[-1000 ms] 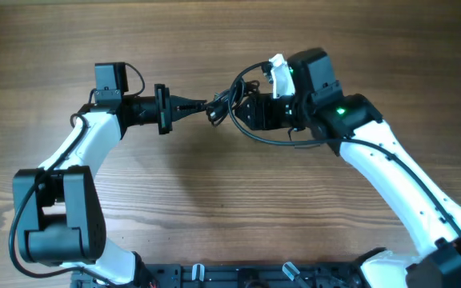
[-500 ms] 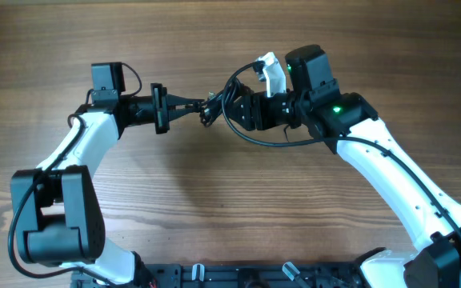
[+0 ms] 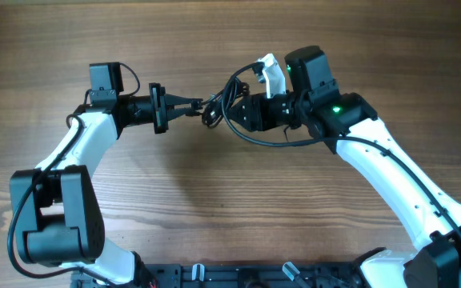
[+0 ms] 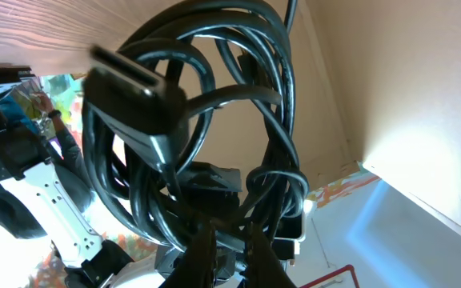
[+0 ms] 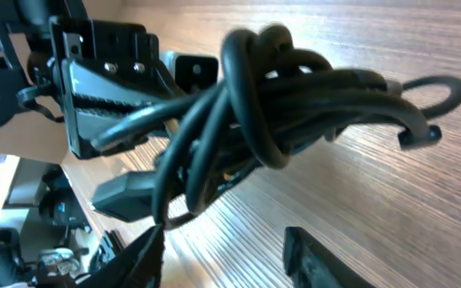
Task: Untangle cables
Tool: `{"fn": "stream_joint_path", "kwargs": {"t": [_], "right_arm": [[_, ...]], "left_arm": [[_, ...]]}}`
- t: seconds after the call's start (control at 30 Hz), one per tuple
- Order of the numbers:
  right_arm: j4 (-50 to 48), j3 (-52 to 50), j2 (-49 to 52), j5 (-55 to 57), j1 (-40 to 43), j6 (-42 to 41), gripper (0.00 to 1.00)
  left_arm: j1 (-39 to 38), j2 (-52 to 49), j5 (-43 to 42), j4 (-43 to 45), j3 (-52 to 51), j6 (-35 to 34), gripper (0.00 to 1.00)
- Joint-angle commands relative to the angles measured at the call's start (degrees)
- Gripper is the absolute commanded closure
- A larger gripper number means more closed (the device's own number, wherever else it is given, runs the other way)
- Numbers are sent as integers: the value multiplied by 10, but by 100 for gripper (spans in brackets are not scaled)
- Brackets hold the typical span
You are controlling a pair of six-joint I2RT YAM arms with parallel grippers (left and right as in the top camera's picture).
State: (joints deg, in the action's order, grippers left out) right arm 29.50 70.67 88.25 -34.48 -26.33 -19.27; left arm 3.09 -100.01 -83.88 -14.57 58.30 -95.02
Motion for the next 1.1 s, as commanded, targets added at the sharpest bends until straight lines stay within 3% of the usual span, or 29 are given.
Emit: {"fn": "stream_joint_path", "kwargs": {"t": [0.0, 0.3, 0.33, 0.37, 0.4, 0.53, 0.67, 0.83, 0.9, 0.93, 0.97, 1.07], "right_arm": [[-23, 1, 14, 1, -3, -14, 52], [-123, 1, 68, 10, -12, -18, 59], [-129, 1, 68, 20, -12, -17, 71], [-130, 1, 68, 51, -12, -17, 92], [-128, 1, 68, 61, -11, -17, 96], [-115, 3, 54, 31, 10, -19, 96], [-30, 3, 3, 29, 52, 3, 96], [58, 3, -28, -42, 84, 28, 96], [93, 3, -28, -42, 95, 42, 96], [120, 8, -28, -42, 98, 54, 96], [161, 23, -28, -30, 102, 63, 96], [278, 85, -28, 61, 102, 76, 96]], "left_arm": [[3, 13, -20, 2, 6, 3, 96], [3, 13, -20, 2, 6, 3, 96], [3, 13, -20, 2, 6, 3, 96], [3, 13, -20, 3, 6, 5, 96], [3, 13, -20, 6, 6, 18, 96], [3, 13, -13, 29, 6, 34, 96], [3, 13, 48, 51, 6, 117, 96], [1, 13, 106, 50, 6, 135, 96], [-9, 13, 127, 45, 6, 220, 21], [-18, 13, 129, 45, 6, 296, 0], [-28, 13, 129, 45, 6, 382, 0], [-42, 13, 164, 44, 6, 421, 0]]}}
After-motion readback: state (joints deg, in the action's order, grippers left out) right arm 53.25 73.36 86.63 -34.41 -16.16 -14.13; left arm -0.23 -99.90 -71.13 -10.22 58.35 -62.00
